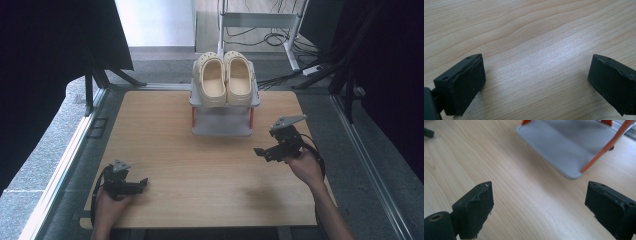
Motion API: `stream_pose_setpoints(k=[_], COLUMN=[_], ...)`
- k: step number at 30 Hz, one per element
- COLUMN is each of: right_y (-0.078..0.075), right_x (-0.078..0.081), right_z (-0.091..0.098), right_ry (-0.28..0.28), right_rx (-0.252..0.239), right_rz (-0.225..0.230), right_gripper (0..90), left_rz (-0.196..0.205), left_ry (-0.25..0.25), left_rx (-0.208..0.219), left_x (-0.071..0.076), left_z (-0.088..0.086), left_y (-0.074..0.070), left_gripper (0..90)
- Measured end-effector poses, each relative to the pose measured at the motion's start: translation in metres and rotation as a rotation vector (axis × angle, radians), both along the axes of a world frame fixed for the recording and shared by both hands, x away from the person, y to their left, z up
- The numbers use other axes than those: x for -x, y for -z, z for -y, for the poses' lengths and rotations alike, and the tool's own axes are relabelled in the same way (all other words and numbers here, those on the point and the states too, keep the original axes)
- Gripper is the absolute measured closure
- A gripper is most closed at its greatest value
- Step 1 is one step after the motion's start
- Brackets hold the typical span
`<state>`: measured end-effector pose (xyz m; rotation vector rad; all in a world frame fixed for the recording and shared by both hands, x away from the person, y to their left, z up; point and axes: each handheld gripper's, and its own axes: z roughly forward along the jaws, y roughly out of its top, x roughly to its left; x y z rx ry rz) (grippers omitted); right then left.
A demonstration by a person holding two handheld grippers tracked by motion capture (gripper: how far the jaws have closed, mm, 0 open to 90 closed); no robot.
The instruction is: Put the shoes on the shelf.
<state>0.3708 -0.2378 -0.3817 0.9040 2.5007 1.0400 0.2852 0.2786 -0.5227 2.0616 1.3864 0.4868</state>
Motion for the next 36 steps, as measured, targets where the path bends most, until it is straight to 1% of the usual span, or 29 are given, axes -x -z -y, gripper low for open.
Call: stream_pose_setpoints(k=[1, 2, 3, 5, 6, 7, 8, 9, 10, 11, 12, 13, 15, 16, 17, 18, 19, 20, 21, 22, 23, 24, 25, 27, 28, 31, 33, 34, 36], right_y=[0.003, 0.003, 0.011, 0.019, 0.019, 0.024, 0.034, 0.034, 0.043, 0.047, 0.047, 0.052, 0.062, 0.073, 0.077, 0.077, 0.089, 0.089, 0.093, 0.107, 0.107, 0.117, 0.117, 0.129, 0.136, 0.136, 0.136, 0.136, 0.136], right_x=[0.002, 0.002, 0.005, 0.009, 0.009, 0.011, 0.016, 0.016, 0.019, 0.021, 0.021, 0.022, 0.026, 0.028, 0.029, 0.029, 0.031, 0.031, 0.031, 0.033, 0.033, 0.034, 0.034, 0.037, 0.04, 0.043, 0.044, 0.044, 0.046], right_z=[0.002, 0.002, 0.007, 0.011, 0.011, 0.013, 0.017, 0.017, 0.02, 0.021, 0.021, 0.022, 0.025, 0.026, 0.027, 0.027, 0.028, 0.028, 0.028, 0.029, 0.029, 0.029, 0.029, 0.031, 0.033, 0.034, 0.032, 0.032, 0.029], right_ry=[0.0, 0.0, 0.006, 0.013, 0.013, 0.017, 0.027, 0.027, 0.037, 0.044, 0.044, 0.051, 0.066, 0.079, 0.083, 0.083, 0.102, 0.102, 0.106, 0.115, 0.115, 0.124, 0.124, 0.153, 0.171, 0.184, 0.198, 0.198, 0.199], right_rx=[-0.002, -0.002, -0.012, -0.028, -0.028, -0.036, -0.052, -0.052, -0.057, -0.056, -0.056, -0.059, -0.072, -0.082, -0.09, -0.09, -0.098, -0.098, -0.101, -0.099, -0.099, -0.1, -0.1, -0.106, -0.096, -0.089, -0.07, -0.07, -0.033], right_rz=[-0.004, -0.004, -0.009, -0.021, -0.021, -0.023, -0.03, -0.03, -0.037, -0.034, -0.034, -0.034, -0.036, -0.043, -0.045, -0.045, -0.047, -0.047, -0.057, -0.073, -0.073, -0.084, -0.084, -0.076, -0.066, -0.059, -0.048, -0.048, -0.029], right_gripper=[7.7, 7.7, 7.8, 7.8, 7.8, 7.8, 7.9, 7.9, 7.9, 7.9, 7.9, 7.9, 7.9, 7.9, 7.9, 7.9, 7.9, 7.9, 7.9, 7.8, 7.8, 7.8, 7.8, 7.8, 7.3, 8.6, 9.0, 9.0, 8.8], left_rz=[0.0, 0.0, -0.001, 0.0, -0.001, -0.001, -0.001, -0.001, -0.001, -0.001, -0.001, -0.002, -0.001, -0.001, -0.001, -0.002, -0.001, -0.001, -0.002, -0.001, -0.001, -0.001, -0.001, -0.002, -0.002, -0.002, -0.002, -0.002, -0.002], left_ry=[-0.002, -0.002, -0.005, -0.007, -0.006, -0.006, -0.005, -0.006, -0.005, -0.005, -0.006, -0.005, -0.007, -0.007, -0.008, -0.007, -0.008, -0.008, -0.007, -0.008, -0.008, -0.008, -0.008, -0.008, -0.008, -0.008, -0.008, -0.008, -0.008], left_rx=[0.002, 0.002, 0.004, 0.006, 0.005, 0.005, 0.005, 0.005, 0.005, 0.005, 0.005, 0.003, 0.005, 0.005, 0.005, 0.003, 0.005, 0.005, 0.003, 0.005, 0.005, 0.005, 0.005, 0.003, 0.002, 0.002, 0.002, 0.002, 0.002], left_x=[0.0, 0.0, 0.0, 0.0, 0.0, 0.0, 0.0, 0.0, 0.0, 0.0, 0.0, 0.0, 0.0, 0.0, 0.0, 0.0, 0.0, 0.0, 0.0, 0.0, 0.0, 0.0, 0.0, 0.0, 0.0, 0.0, 0.0, 0.0, 0.0], left_z=[0.0, 0.0, 0.0, 0.001, 0.001, 0.0, 0.0, 0.0, 0.0, 0.0, 0.0, 0.0, 0.001, 0.001, 0.001, 0.0, 0.001, 0.001, 0.001, 0.001, 0.001, 0.001, 0.001, 0.001, 0.001, 0.001, 0.001, 0.001, 0.001], left_y=[0.0, 0.0, 0.0, 0.0, 0.0, 0.0, 0.0, 0.0, 0.0, 0.0, 0.0, 0.0, 0.0, 0.0, 0.0, 0.0, 0.0, 0.0, 0.0, 0.0, 0.0, 0.0, 0.0, 0.0, 0.0, 0.0, 0.0, 0.0, 0.0], left_gripper=[1.0, 1.0, 1.0, 1.0, 1.0, 1.0, 1.0, 1.0, 1.0, 1.0, 1.0, 1.0, 1.0, 1.0, 1.0, 1.0, 1.0, 1.0, 1.0, 1.0, 1.0, 1.1, 1.1, 1.0, 0.9, 0.9, 0.9, 0.9, 0.9])
